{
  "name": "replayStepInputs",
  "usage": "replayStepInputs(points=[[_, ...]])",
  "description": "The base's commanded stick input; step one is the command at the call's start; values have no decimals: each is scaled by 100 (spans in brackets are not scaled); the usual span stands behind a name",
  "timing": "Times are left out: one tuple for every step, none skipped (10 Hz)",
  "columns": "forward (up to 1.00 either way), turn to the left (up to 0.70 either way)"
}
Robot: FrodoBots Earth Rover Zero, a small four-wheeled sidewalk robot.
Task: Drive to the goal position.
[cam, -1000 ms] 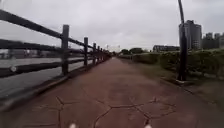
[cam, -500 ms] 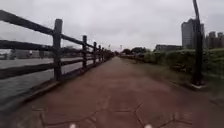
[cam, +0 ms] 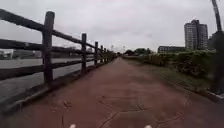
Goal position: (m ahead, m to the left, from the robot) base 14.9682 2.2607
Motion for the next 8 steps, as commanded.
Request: replayStepInputs(points=[[100,-40],[100,-40],[100,0],[100,0],[100,0],[100,0],[100,0],[100,0]])
